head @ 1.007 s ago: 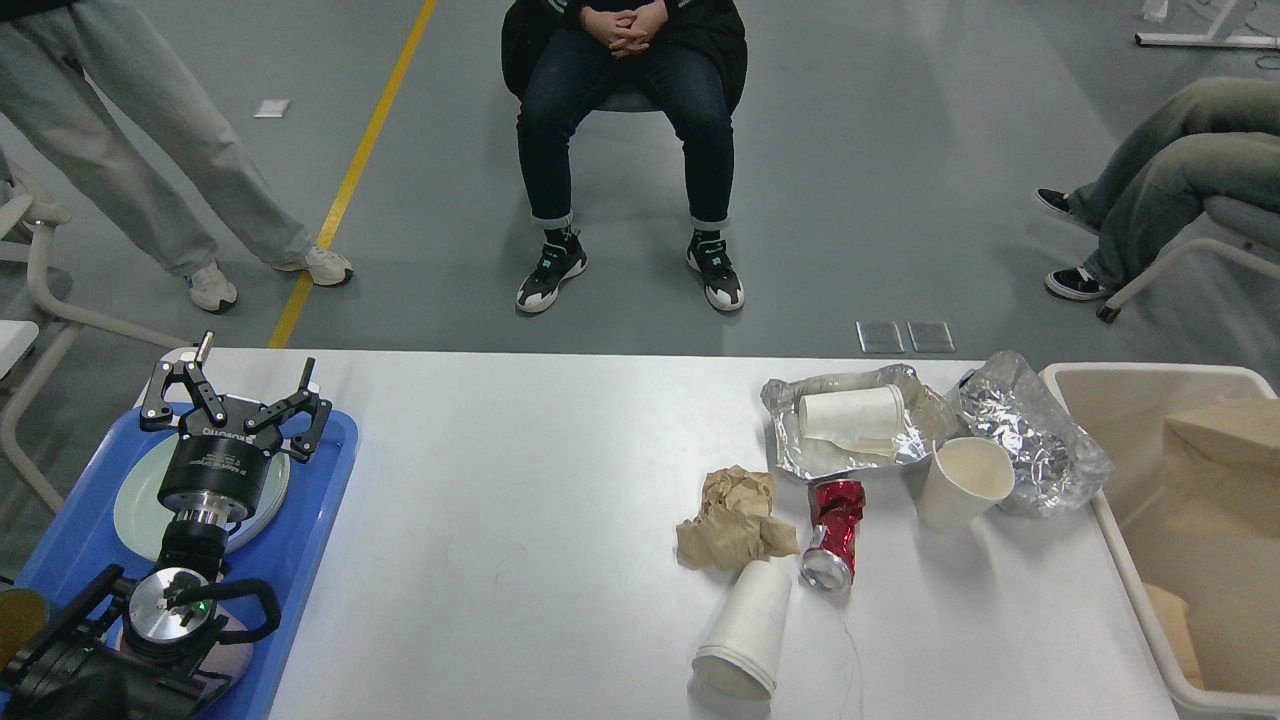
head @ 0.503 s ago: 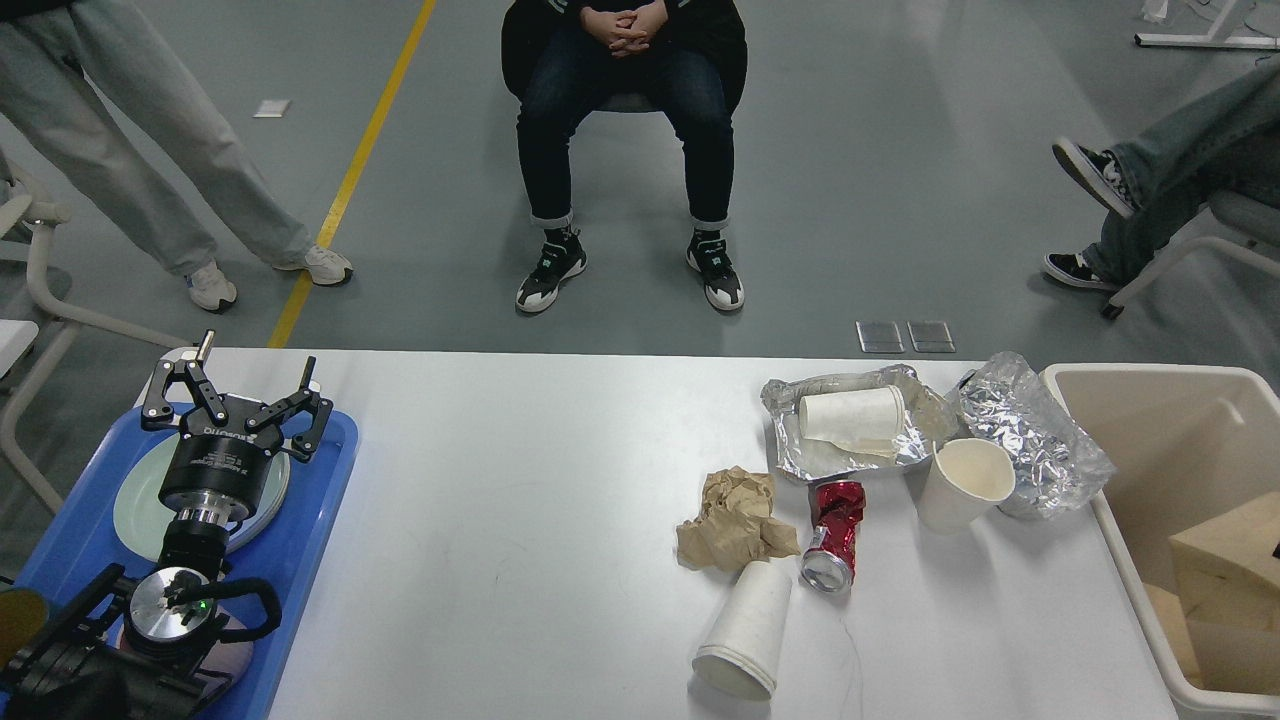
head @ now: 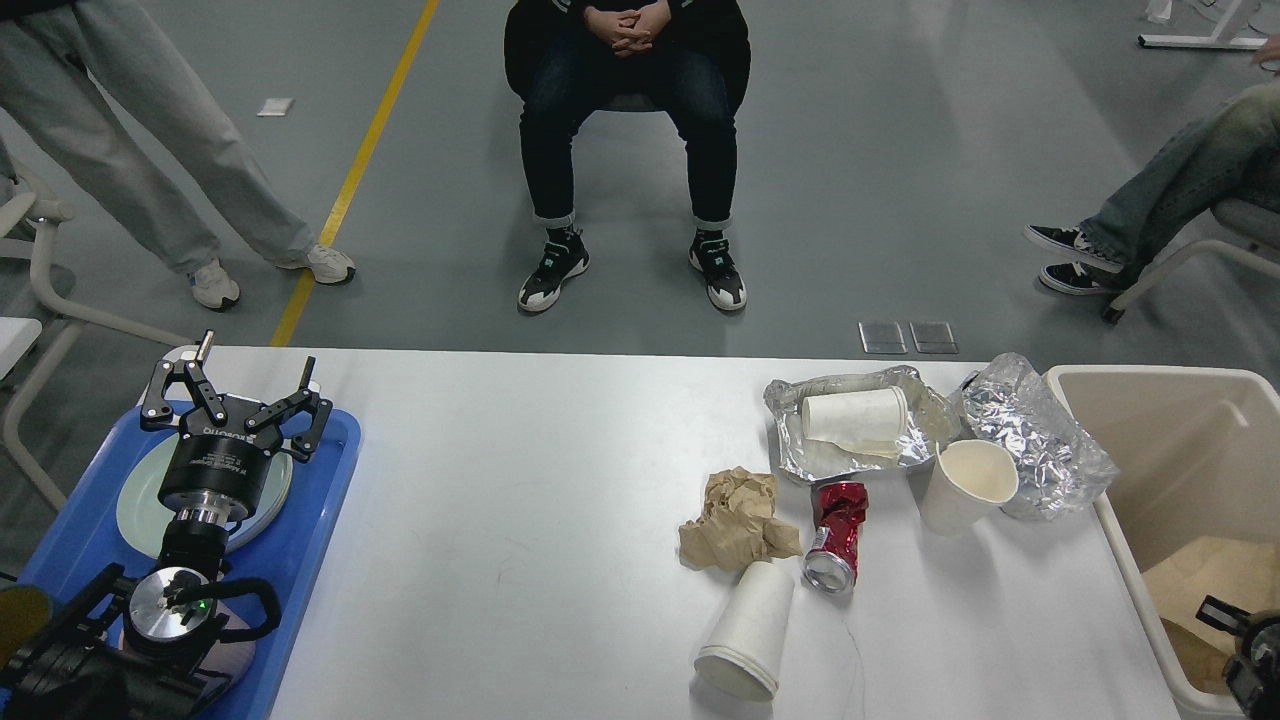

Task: Tidy desktop
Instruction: 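Release the paper bag into the bin and raise the right gripper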

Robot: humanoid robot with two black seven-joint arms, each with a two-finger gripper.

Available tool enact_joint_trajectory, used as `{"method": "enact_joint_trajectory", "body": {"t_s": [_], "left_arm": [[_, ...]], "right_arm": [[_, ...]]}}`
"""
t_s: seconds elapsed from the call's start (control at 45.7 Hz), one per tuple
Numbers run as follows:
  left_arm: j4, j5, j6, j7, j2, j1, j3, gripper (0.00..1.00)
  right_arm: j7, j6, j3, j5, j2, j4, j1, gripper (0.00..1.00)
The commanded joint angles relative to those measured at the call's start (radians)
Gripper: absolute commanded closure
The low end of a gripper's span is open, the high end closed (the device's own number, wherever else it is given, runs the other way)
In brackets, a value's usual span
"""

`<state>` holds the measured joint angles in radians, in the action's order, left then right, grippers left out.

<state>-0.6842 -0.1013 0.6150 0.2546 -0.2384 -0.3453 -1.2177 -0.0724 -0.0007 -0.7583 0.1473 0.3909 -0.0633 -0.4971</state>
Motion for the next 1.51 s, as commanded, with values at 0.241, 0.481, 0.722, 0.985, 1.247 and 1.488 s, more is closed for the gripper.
{"method": "enact_joint_trajectory", "body": {"t_s": [0.241,0.481,0.722,0.985,1.247,1.488], "left_arm": [[0.0,0.0,0.0,0.0,0.001,0.0,0.0,0.04],[0.0,0.0,0.0,0.0,0.001,0.0,0.0,0.04],[0.0,0.0,0.0,0.0,-0.001,0.0,0.0,0.04],[0.0,0.0,0.0,0.0,0.001,0.0,0.0,0.04],[0.0,0.0,0.0,0.0,0.001,0.0,0.001,0.04],[0.0,0.0,0.0,0.0,0.001,0.0,0.0,0.04]], "right_arm": [[0.01,-0.062,-0.001,0.0,0.003,-0.007,-0.006,0.0],[0.01,-0.064,0.005,0.0,0.005,-0.023,-0.015,0.0],[-0.024,-0.019,0.002,0.018,0.172,-0.353,-0.208,0.0],[-0.257,0.266,-0.22,0.055,0.302,-0.771,-0.717,0.0],[-0.268,0.682,-0.398,0.052,0.223,-0.998,-1.19,0.0],[-0.268,0.762,-0.47,0.047,0.089,-1.297,-1.589,0.0]]}}
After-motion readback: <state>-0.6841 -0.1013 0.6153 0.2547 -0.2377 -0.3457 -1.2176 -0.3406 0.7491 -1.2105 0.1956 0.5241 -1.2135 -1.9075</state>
